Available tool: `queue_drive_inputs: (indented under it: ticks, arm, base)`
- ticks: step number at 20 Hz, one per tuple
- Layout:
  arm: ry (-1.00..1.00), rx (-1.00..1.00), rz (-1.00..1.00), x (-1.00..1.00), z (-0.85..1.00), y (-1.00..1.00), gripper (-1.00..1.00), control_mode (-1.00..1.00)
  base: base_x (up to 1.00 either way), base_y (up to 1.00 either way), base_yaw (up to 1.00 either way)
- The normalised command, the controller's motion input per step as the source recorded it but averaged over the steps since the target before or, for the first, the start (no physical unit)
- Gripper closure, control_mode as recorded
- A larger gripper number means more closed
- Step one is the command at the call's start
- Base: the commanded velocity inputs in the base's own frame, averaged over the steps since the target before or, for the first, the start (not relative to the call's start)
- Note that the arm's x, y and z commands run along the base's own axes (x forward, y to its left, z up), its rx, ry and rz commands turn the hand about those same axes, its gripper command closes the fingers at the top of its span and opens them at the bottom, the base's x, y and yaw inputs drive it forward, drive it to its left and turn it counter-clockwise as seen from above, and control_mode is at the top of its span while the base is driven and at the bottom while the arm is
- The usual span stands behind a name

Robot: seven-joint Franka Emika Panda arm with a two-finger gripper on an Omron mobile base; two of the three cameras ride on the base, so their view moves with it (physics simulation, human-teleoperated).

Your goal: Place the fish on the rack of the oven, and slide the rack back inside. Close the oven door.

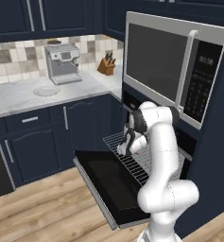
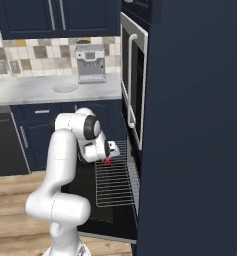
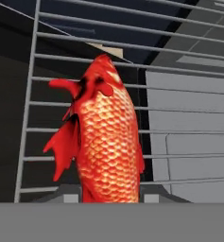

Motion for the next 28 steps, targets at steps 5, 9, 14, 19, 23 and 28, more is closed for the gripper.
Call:
queue_drive_inputs:
  ticks: [5, 9, 14, 19, 23, 28]
  arm:
    - [0.00, -0.01, 0.00, 0.46, -0.48, -0.18, 1.00, -1.00]
    - [0.00, 0.00, 0.00, 0.54, -0.48, -0.14, 1.00, -1.00]
    - [0.00, 0.00, 0.00, 0.43, -0.52, -0.13, -1.00, -1.00]
    - [0.00, -0.01, 0.00, -0.08, 0.05, 0.12, -1.00, -1.00]
    - [0.00, -0.02, 0.01, -0.49, 0.56, 0.28, -1.00, -1.00]
    - [0.00, -0.10, 0.00, -0.55, 0.44, 0.86, -1.00, -1.00]
  base:
    - [0.00, 0.00, 0.00]
    - [0.00, 0.00, 0.00]
    - [0.00, 0.00, 0.00]
    - [0.00, 0.00, 0.00]
    - [0.00, 0.00, 0.00]
    - [0.00, 0.00, 0.00]
